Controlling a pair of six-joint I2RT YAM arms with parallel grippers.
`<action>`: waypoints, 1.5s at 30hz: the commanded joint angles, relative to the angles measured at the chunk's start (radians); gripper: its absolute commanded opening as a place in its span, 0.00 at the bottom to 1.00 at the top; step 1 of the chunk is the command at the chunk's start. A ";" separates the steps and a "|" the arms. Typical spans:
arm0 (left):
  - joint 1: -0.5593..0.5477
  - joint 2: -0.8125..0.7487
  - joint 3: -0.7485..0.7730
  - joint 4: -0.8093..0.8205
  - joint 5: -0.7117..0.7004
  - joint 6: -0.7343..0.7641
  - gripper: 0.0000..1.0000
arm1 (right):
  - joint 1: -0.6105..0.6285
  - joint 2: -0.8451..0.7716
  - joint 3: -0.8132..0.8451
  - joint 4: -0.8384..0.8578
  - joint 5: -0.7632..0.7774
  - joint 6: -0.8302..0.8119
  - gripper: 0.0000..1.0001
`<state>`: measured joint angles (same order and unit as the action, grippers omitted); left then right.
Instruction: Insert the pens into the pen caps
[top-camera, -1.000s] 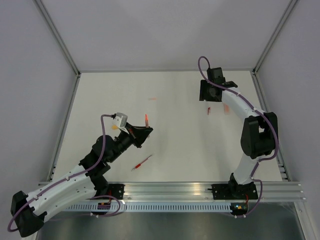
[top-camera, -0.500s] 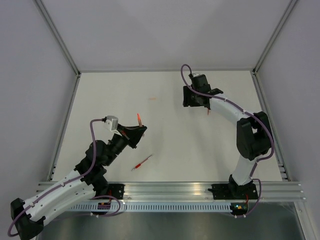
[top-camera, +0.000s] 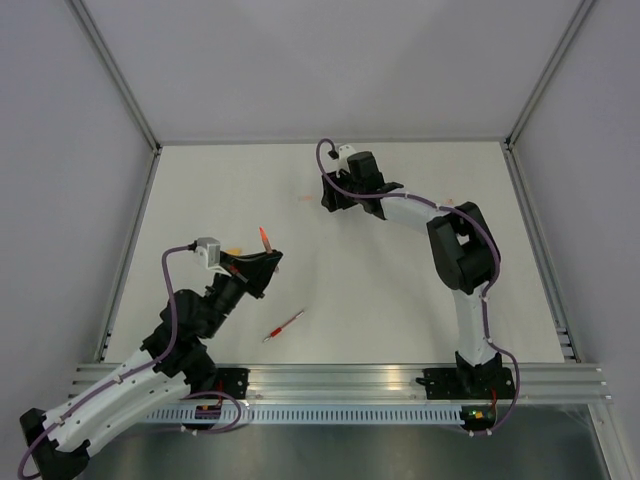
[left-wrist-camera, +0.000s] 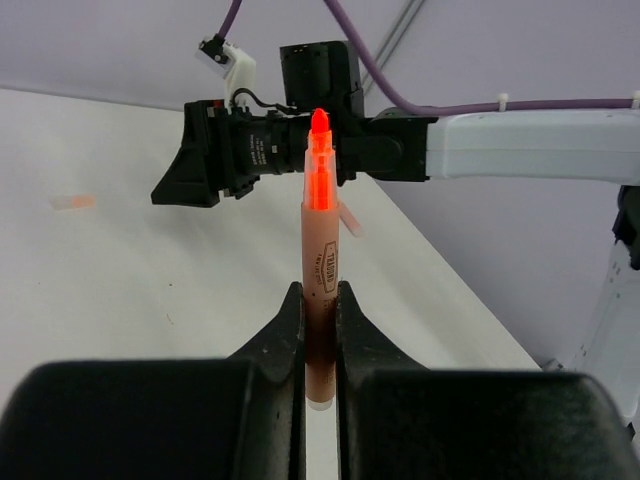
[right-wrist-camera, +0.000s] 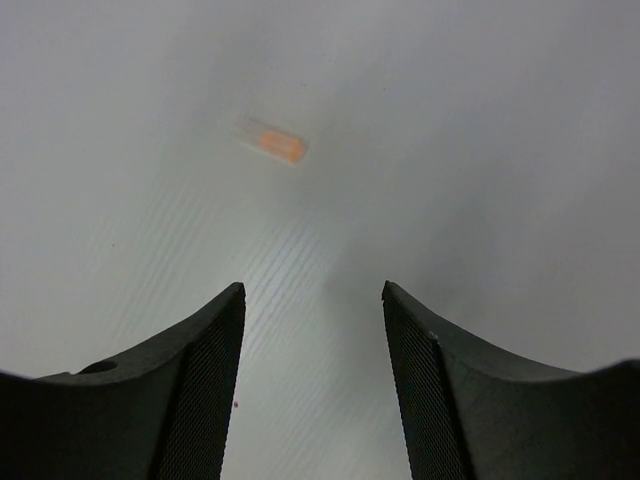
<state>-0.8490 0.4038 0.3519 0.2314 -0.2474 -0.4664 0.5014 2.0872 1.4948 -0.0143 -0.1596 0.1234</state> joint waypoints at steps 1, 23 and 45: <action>-0.002 -0.020 -0.007 0.002 -0.030 -0.020 0.02 | -0.004 0.074 0.131 0.088 -0.075 -0.056 0.64; -0.002 -0.060 -0.016 -0.014 -0.067 -0.034 0.02 | -0.003 0.315 0.371 0.102 -0.209 -0.114 0.71; -0.002 -0.049 -0.011 -0.014 -0.059 -0.035 0.02 | 0.042 0.424 0.495 0.018 -0.215 -0.149 0.73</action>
<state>-0.8490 0.3515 0.3386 0.2111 -0.2970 -0.4820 0.5289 2.4947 1.9217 0.0219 -0.3622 0.0017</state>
